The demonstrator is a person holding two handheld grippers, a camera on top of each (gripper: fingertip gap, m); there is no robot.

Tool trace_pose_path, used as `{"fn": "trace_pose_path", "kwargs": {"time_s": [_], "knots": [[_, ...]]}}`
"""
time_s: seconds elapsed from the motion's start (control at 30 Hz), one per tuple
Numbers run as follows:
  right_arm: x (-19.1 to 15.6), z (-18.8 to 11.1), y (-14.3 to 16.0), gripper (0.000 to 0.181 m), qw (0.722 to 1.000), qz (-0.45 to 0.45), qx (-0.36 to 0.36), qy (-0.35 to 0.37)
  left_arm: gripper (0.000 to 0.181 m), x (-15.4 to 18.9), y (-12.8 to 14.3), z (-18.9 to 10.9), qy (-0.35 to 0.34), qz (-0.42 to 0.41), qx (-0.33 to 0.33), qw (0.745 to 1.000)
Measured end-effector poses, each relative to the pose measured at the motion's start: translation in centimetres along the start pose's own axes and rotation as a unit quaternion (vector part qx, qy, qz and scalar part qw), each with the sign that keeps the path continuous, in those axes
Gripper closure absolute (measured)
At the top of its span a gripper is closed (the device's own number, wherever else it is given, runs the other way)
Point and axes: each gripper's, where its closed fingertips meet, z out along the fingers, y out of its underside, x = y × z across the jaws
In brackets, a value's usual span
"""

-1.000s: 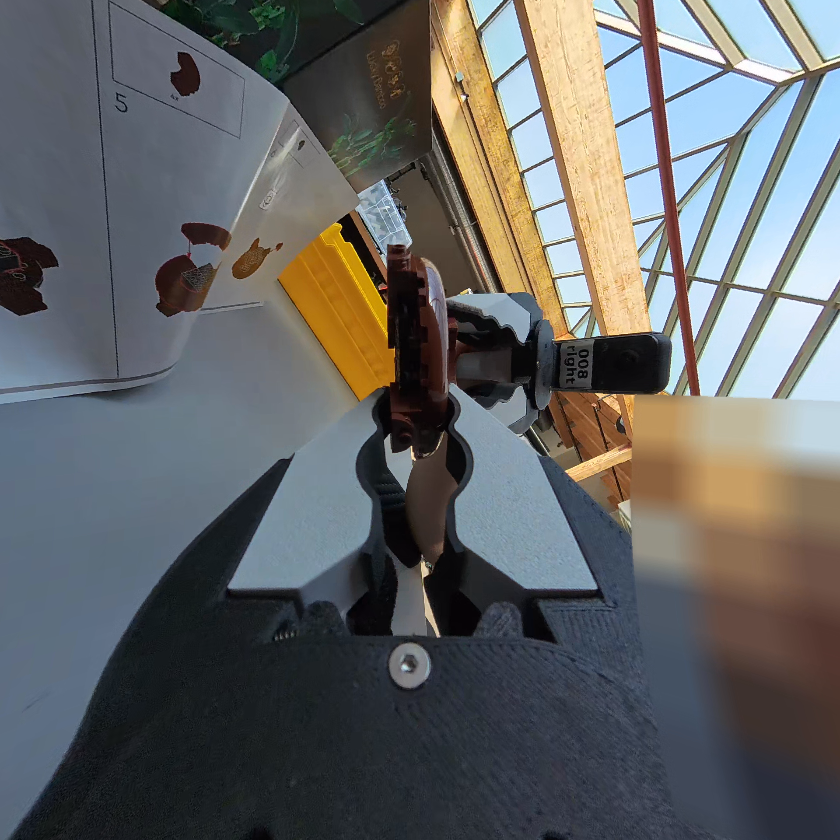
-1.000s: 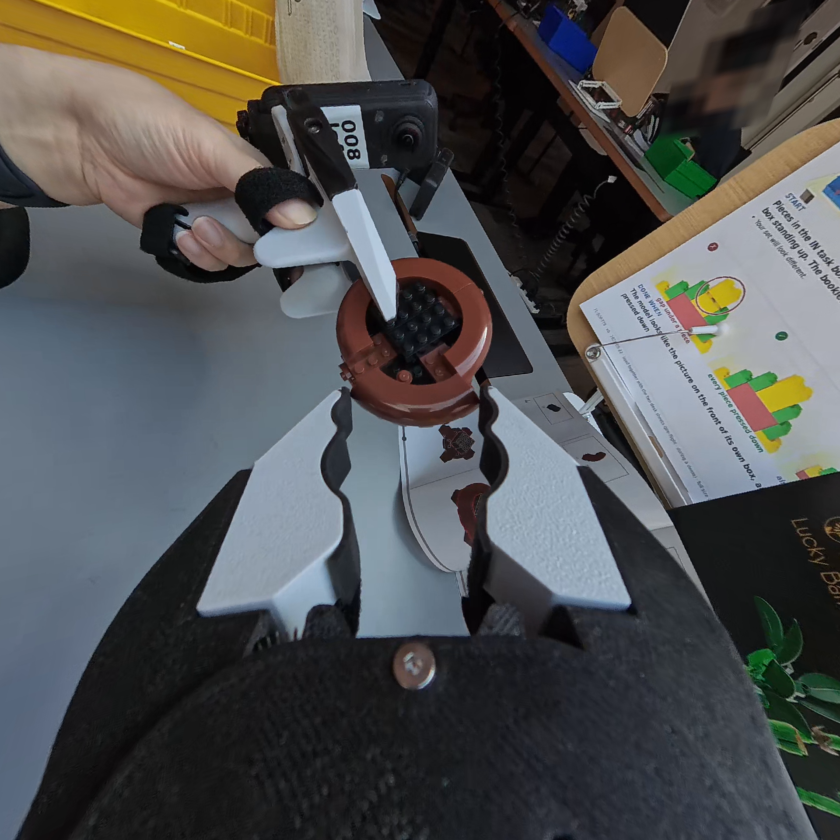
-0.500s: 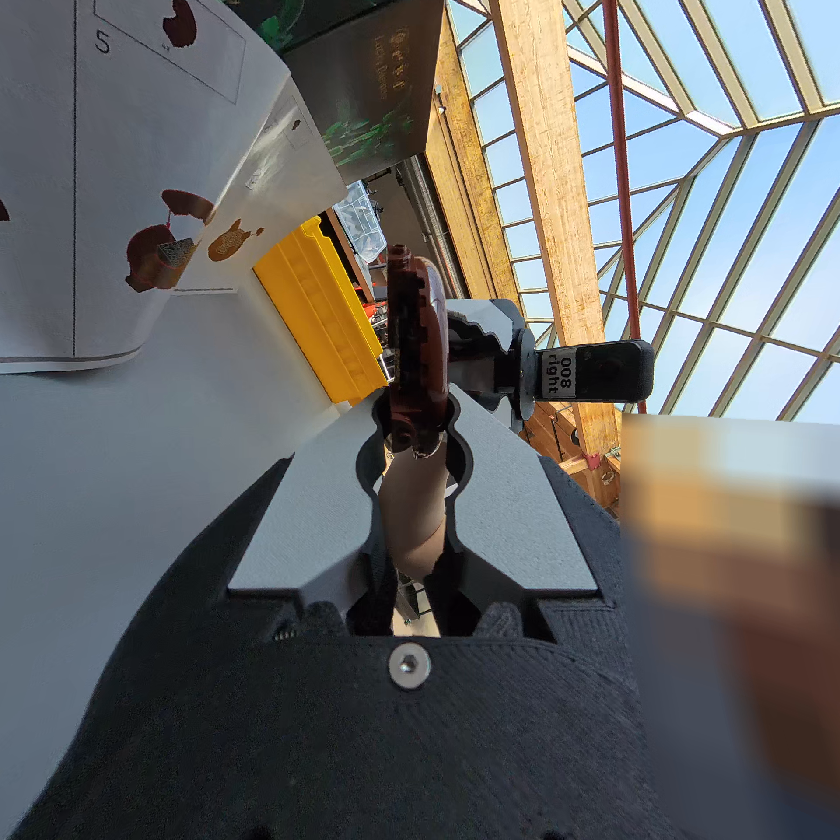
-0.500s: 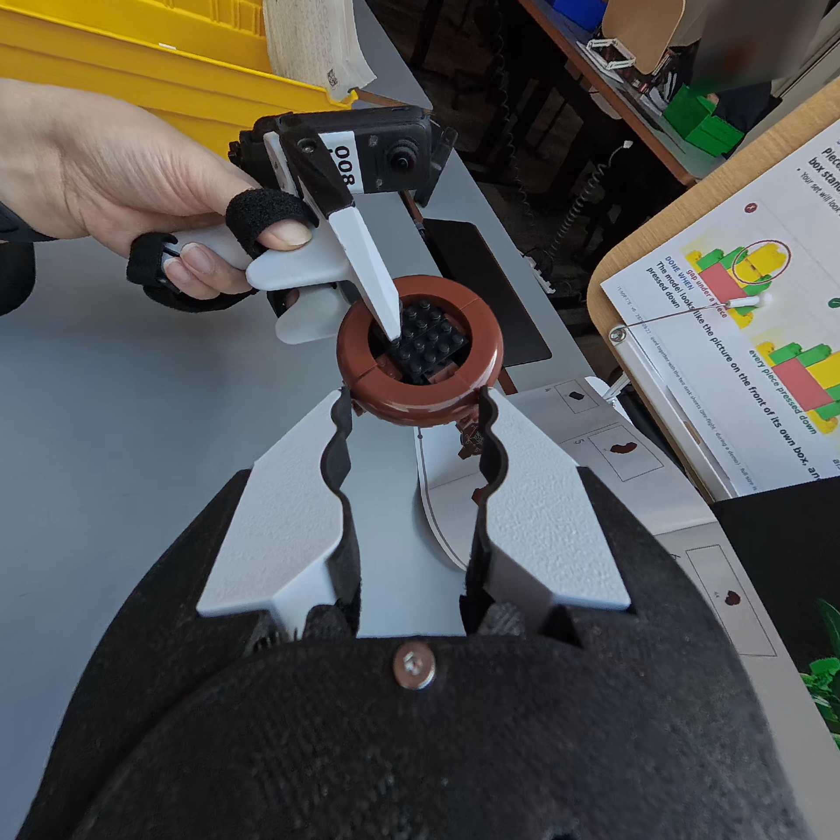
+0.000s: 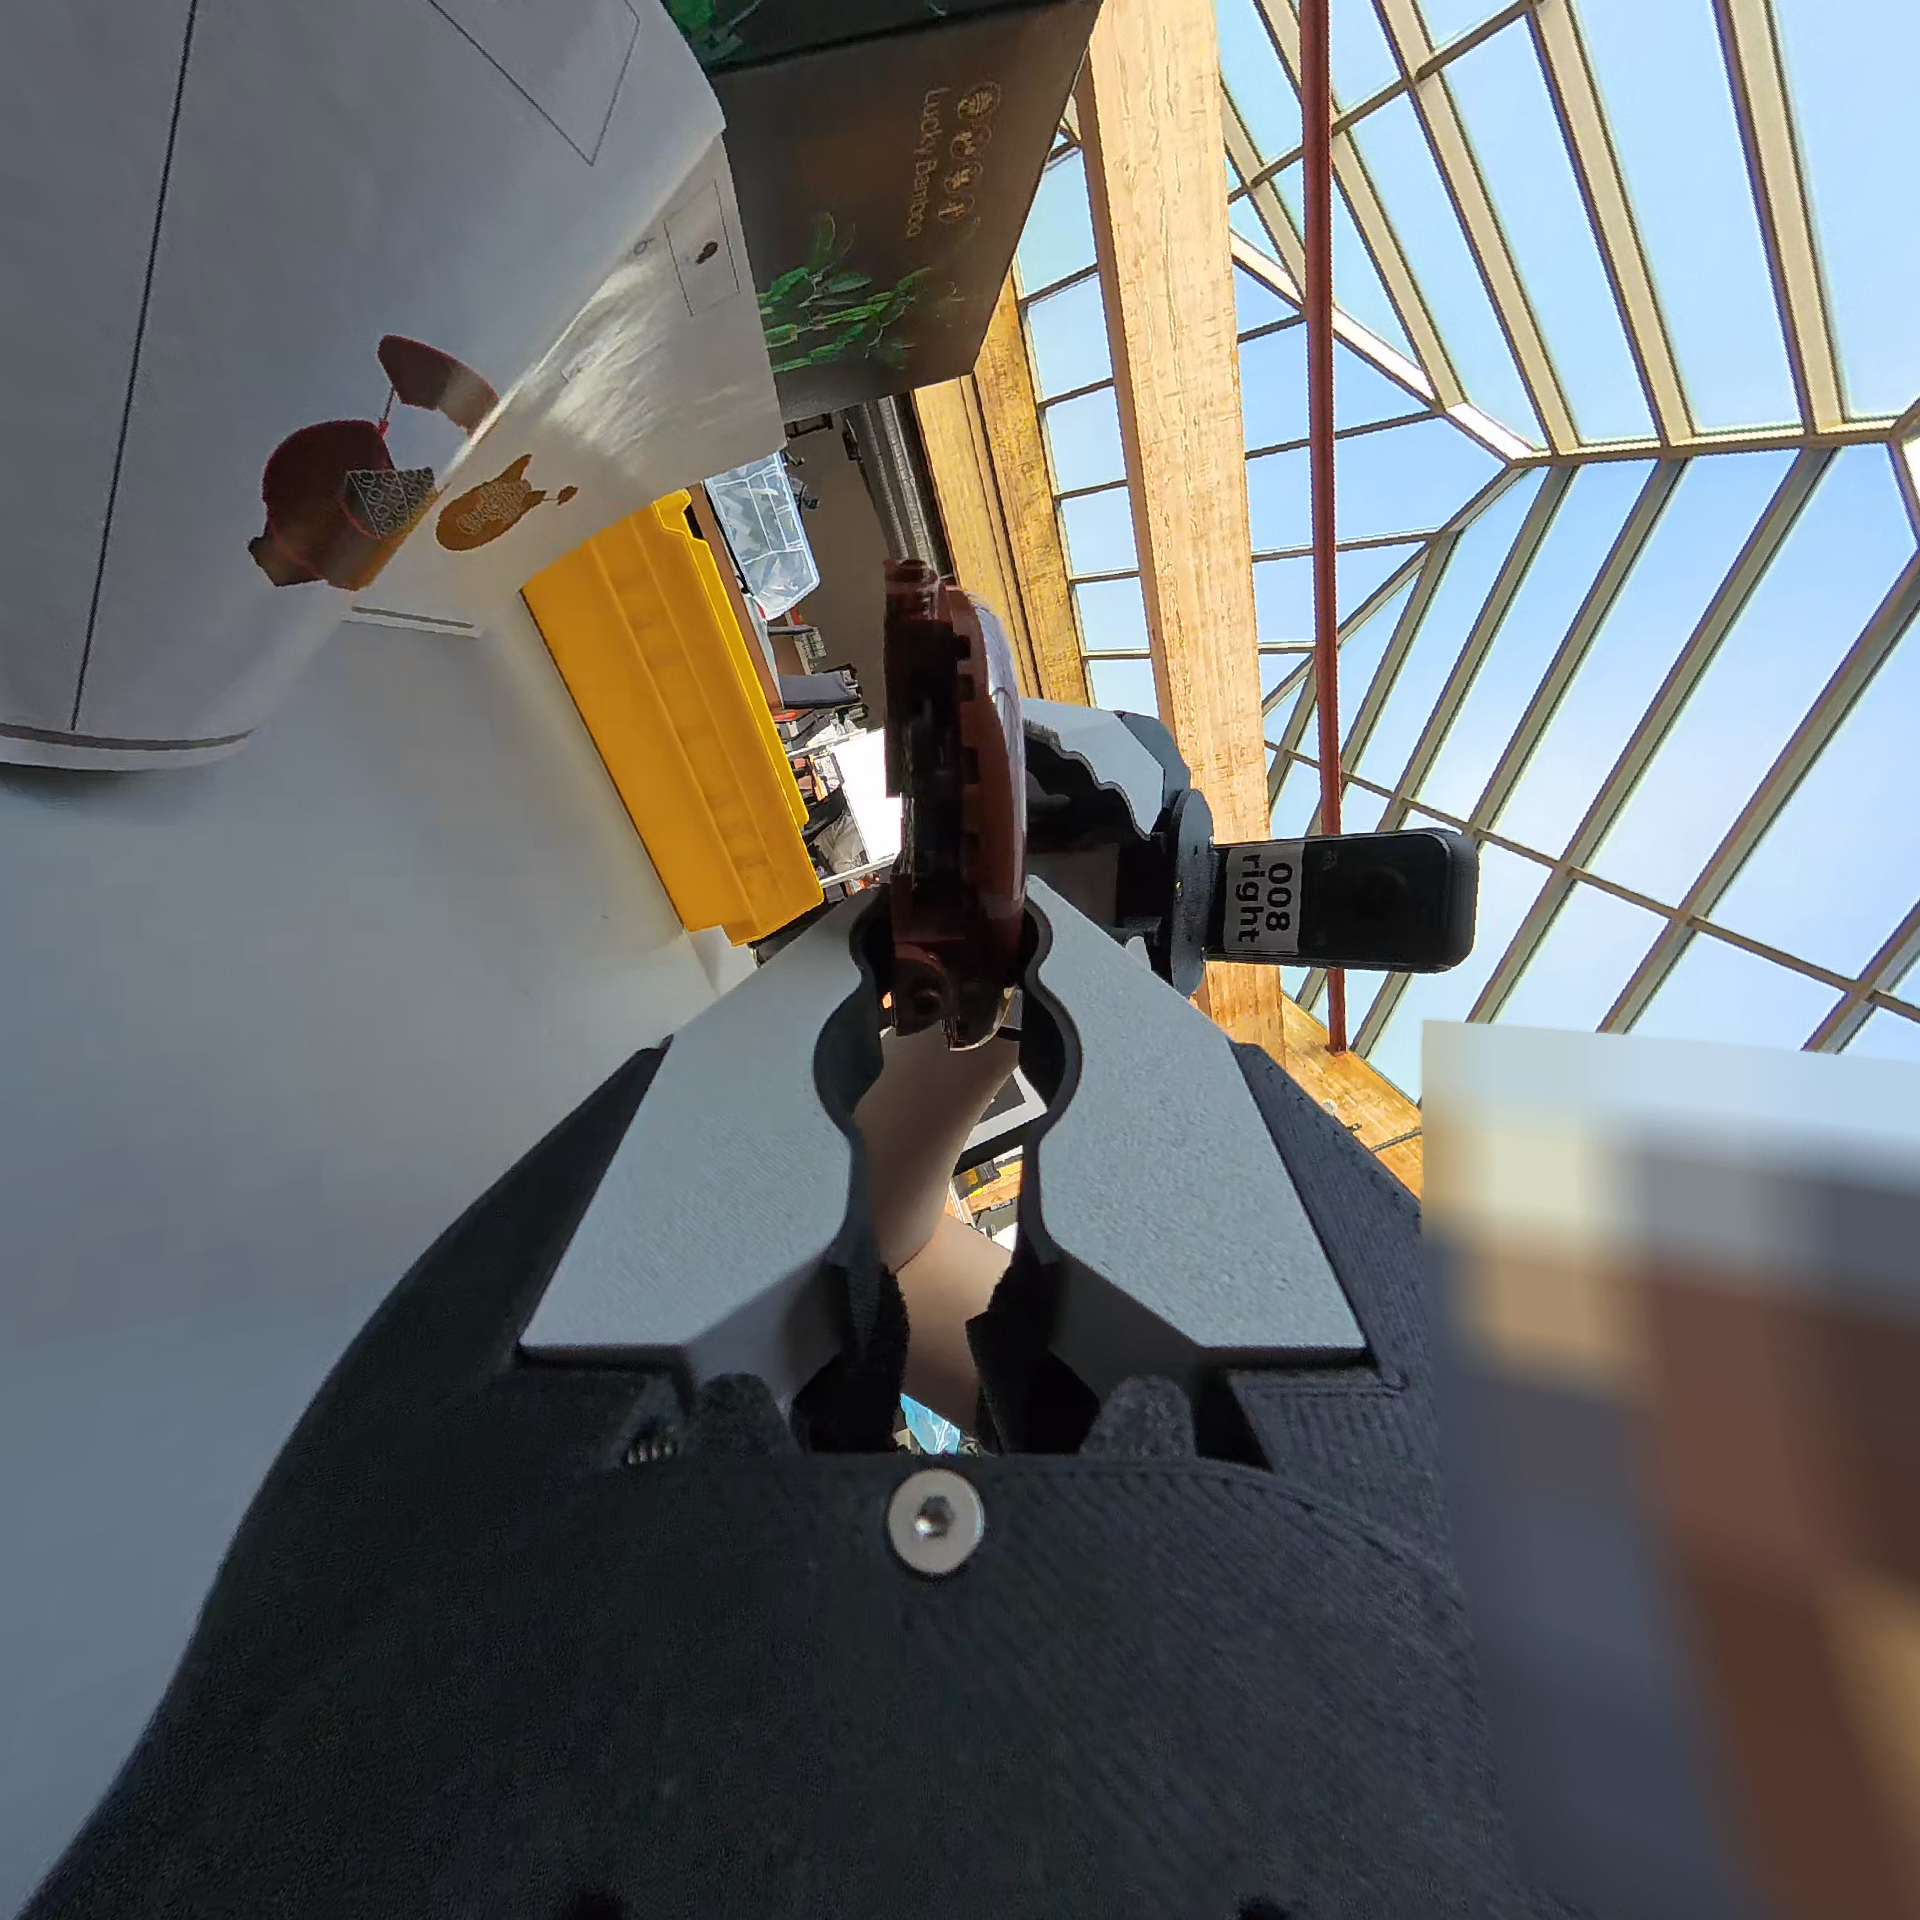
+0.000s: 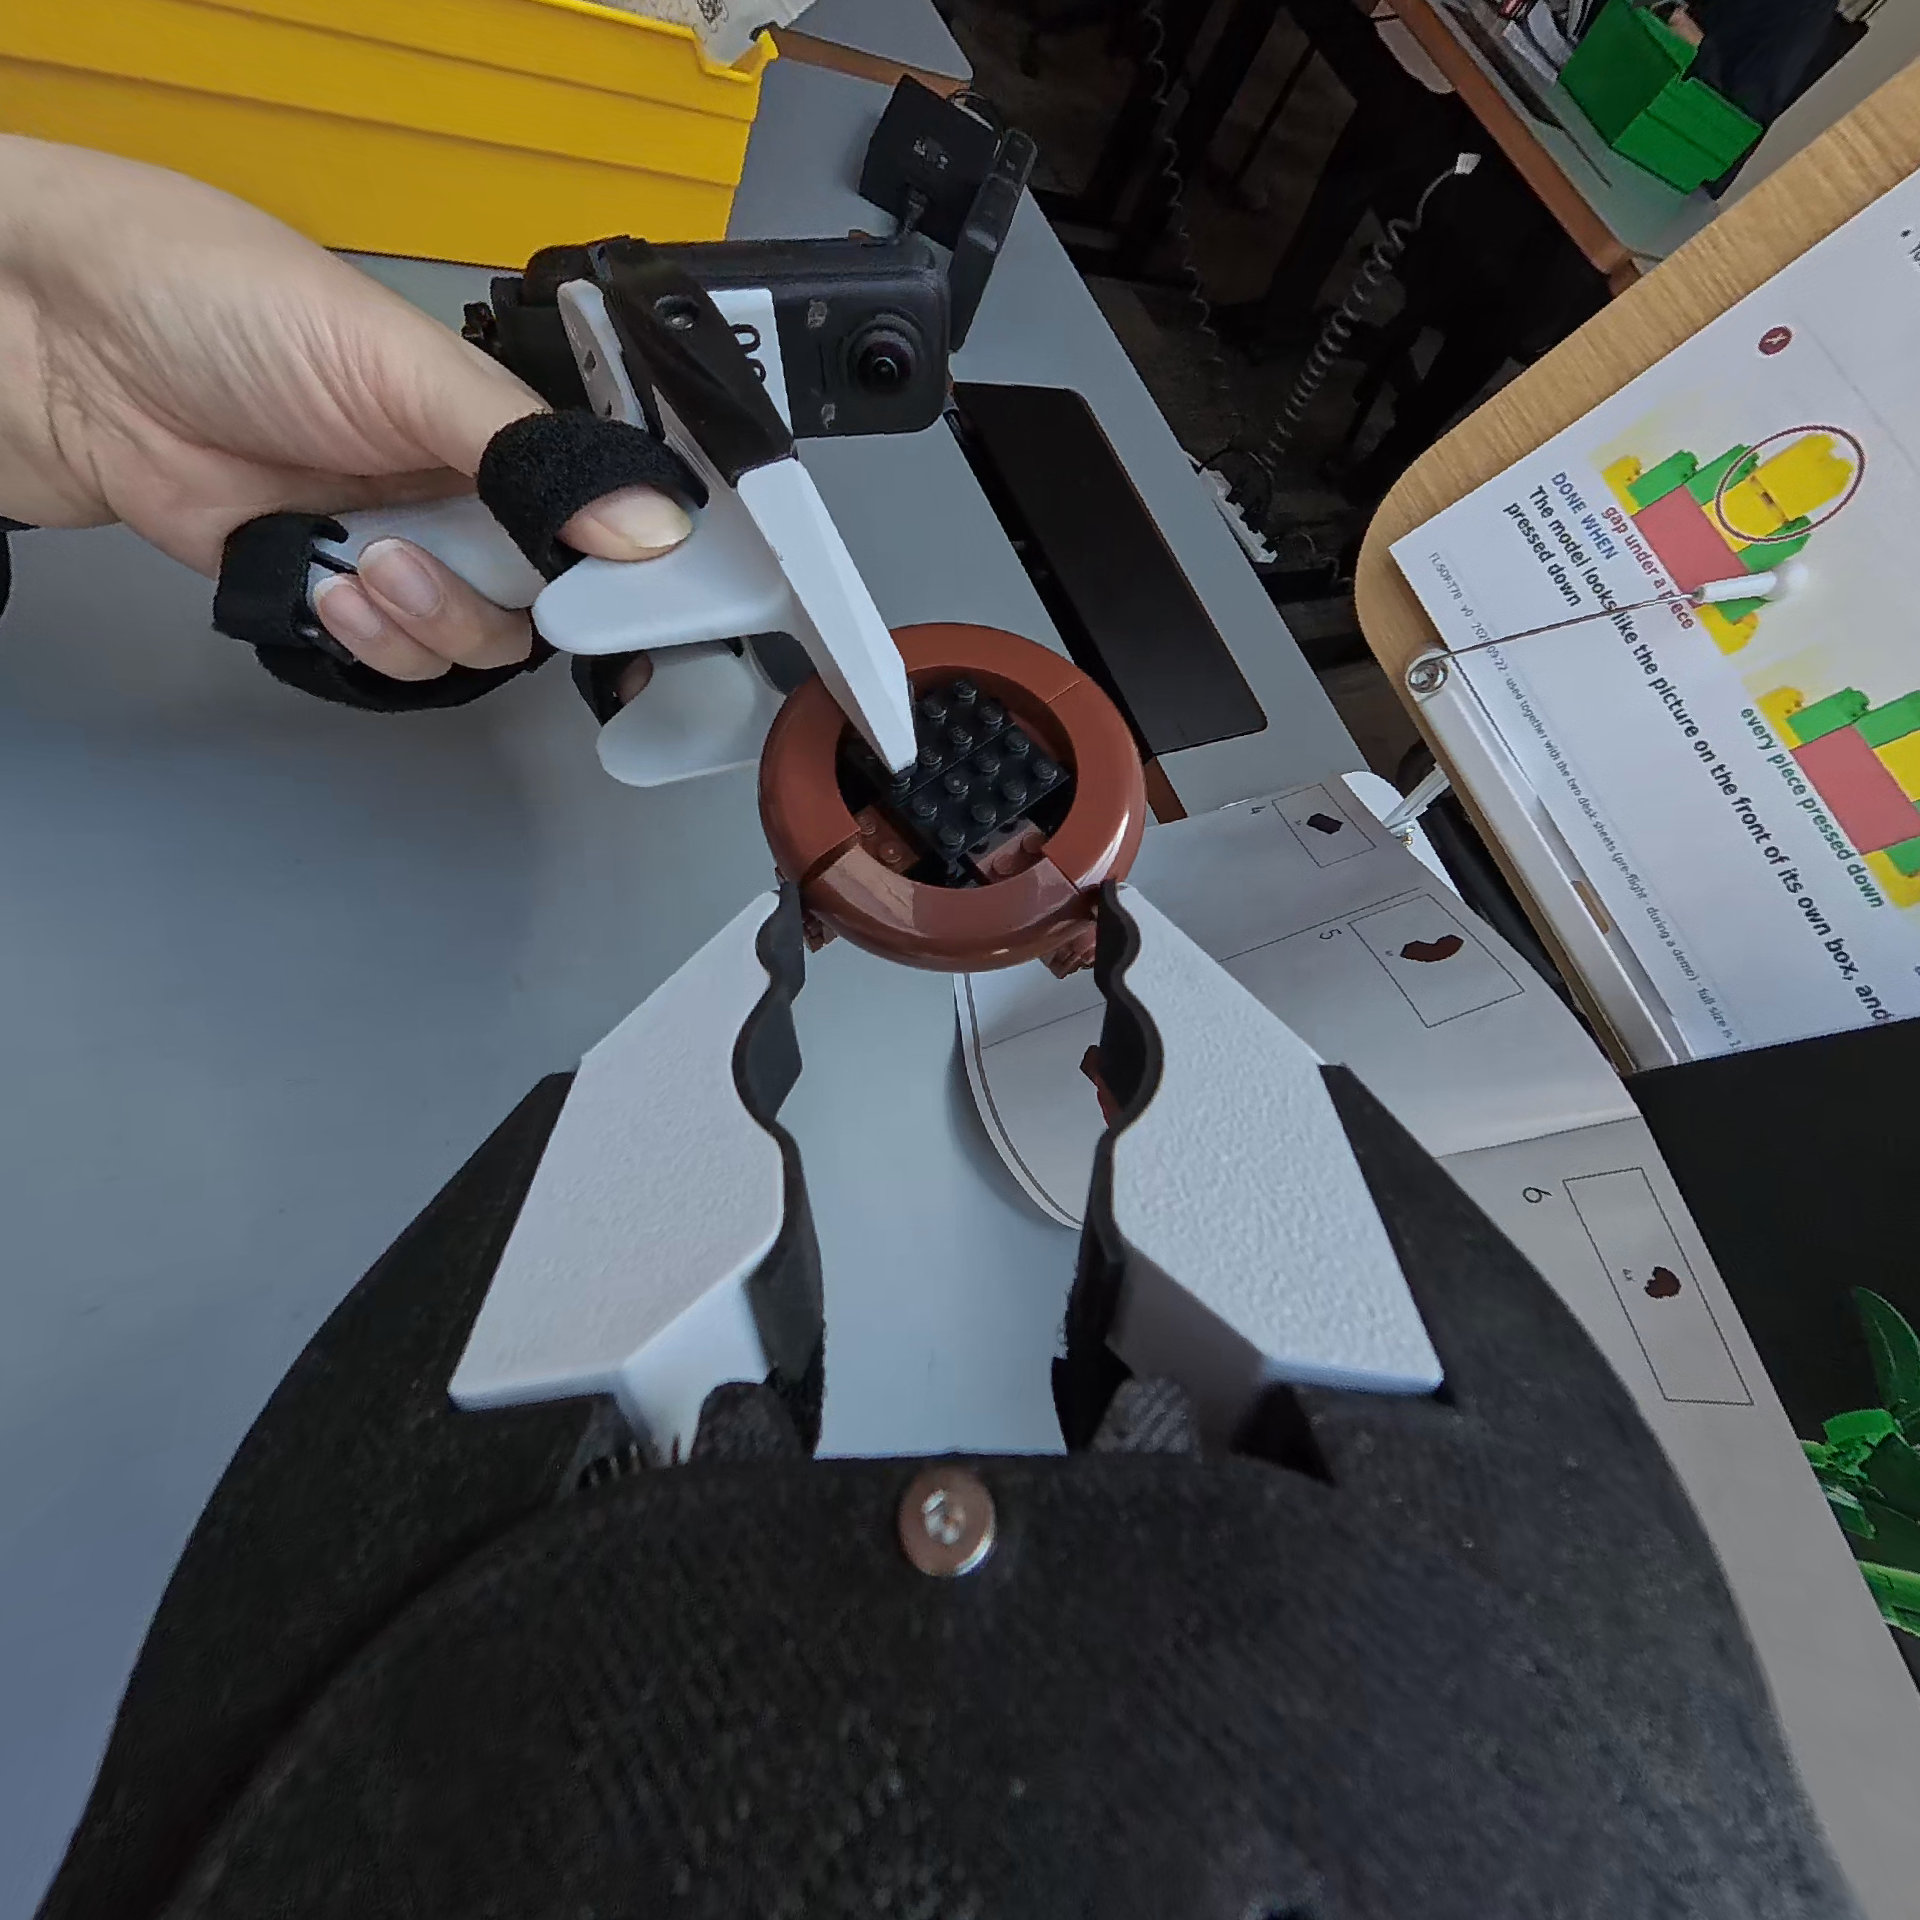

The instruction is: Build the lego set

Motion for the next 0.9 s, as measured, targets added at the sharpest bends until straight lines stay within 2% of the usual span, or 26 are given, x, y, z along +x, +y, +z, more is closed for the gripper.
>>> {"fn": "trace_pose_path", "kwargs": {"time_s": [0.47, 0.9], "knots": [[-0.19, -0.44, -0.41, 0.125, 1.000, -0.022, -0.009, 0.013, 0.162, 0.30, 0.22, 0.28, 0.030, -0.028, 0.001, 0.999], [0.00, -0.67, -0.57, 0.125, 1.000, 0.015, 0.002, 0.001, 0.162, 0.53, 0.10, 0.39, 0.035, -0.026, 0.010, 0.999]]}}
